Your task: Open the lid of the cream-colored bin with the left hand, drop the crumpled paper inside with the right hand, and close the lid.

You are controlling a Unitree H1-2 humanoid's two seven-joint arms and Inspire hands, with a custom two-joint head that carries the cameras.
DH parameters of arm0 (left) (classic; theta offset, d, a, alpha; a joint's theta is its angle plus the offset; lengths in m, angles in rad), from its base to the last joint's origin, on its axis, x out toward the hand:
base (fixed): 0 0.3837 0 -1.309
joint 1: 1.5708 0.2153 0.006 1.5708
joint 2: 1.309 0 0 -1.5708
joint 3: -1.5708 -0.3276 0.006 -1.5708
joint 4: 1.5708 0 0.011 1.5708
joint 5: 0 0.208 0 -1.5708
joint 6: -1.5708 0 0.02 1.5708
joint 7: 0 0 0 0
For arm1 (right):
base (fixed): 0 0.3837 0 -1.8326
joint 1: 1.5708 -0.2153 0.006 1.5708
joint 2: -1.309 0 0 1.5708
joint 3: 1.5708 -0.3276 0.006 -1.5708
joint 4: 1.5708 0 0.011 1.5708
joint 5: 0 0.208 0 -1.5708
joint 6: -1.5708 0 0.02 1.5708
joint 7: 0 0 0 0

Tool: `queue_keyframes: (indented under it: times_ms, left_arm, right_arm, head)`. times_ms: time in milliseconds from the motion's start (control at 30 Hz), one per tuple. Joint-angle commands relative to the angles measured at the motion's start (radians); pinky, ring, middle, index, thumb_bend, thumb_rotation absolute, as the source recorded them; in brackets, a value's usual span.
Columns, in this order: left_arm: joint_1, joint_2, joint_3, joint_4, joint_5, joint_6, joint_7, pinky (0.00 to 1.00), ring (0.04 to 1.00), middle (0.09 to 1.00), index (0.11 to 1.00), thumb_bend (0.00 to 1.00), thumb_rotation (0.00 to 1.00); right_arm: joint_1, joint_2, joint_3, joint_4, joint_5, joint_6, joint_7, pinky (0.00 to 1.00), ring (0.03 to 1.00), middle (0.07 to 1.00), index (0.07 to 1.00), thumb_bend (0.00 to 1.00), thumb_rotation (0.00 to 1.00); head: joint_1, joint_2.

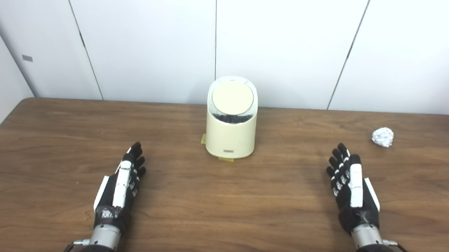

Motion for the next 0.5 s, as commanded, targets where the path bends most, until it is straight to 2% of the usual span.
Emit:
queue_keyframes:
  times_ms: [0, 233, 467]
  left_arm:
    - [-0.007, 0.001, -0.002, -0.006, 0.002, -0.039, 0.004, 1.00, 1.000, 1.000, 1.000, 0.38, 0.91]
    - [-0.002, -0.006, -0.001, 0.009, 0.008, -0.060, 0.014, 1.00, 1.000, 1.000, 0.986, 0.38, 0.85]
    - [0.006, 0.005, -0.012, 0.011, 0.016, -0.054, 0.016, 1.00, 1.000, 1.000, 0.999, 0.39, 0.88]
  right_arm:
    - [-0.028, -0.004, -0.005, -0.007, 0.005, -0.045, 0.010, 1.00, 1.000, 1.000, 0.991, 0.60, 1.00]
    - [-0.023, -0.013, -0.002, 0.019, -0.003, -0.082, 0.018, 1.00, 1.000, 1.000, 0.996, 0.60, 1.00]
    - [-0.017, -0.015, 0.001, 0.028, 0.006, -0.093, 0.033, 1.00, 1.000, 1.000, 1.000, 0.59, 1.00]
  head:
    - [0.002, -0.008]
    - [0.003, -0.035]
    - [0.008, -0.044]
